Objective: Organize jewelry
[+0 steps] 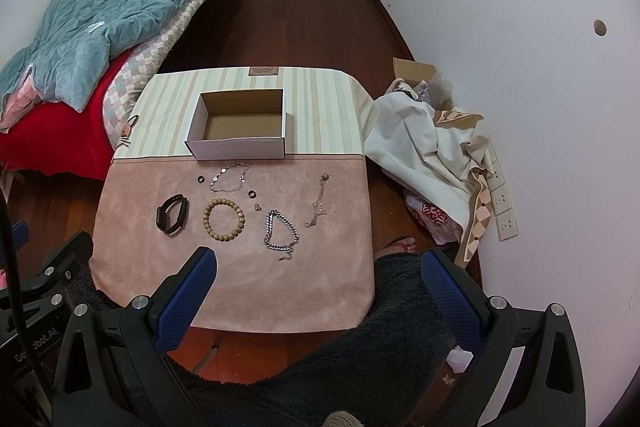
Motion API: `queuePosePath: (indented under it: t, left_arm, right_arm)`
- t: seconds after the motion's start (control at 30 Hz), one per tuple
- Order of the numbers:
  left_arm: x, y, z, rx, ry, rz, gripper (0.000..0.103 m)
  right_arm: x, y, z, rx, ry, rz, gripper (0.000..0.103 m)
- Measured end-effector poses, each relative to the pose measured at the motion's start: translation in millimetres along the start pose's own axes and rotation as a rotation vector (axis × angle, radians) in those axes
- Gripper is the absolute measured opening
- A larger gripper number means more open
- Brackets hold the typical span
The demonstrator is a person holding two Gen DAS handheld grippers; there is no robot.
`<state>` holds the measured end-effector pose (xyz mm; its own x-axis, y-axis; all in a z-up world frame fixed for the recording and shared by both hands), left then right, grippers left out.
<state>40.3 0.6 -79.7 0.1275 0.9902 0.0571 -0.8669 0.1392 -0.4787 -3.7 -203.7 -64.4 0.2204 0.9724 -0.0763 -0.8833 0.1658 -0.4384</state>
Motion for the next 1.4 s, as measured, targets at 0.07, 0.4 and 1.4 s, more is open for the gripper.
queuePosePath:
  t: [0.07,0.4,1.4]
  left_arm:
    - [-0.3,0.1,0.9,-0.001,0.0,-0.001,0.103]
    - [-1.1,-1.4,4.1,-0.005,0.001,0.0,0.103]
    - [90.9,18.0,-182.5,0.173,-0.259,0.014,0.103]
  right_arm:
    - [0.7,1.0,-0.6,0.0,0.001,-0.001,0.103]
    - [0.7,1.2,-0.1,-0.001,0.002,0.0,0.103]
    - [53.5,11.2,-190.2,0.165,-0.091,-0.043,0.077]
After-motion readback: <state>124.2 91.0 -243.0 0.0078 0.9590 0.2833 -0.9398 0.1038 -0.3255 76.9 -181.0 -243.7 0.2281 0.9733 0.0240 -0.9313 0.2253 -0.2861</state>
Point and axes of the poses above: each gripper's, at about its wrist camera, not at the fingertips, and z roughly against the way its jaws point, x to its left, y to its underside, the point moved 9 cm from there along -z, roughly the way its jaws point, and after that the axes turned 7 degrees about -z, right-handed, at the moved point
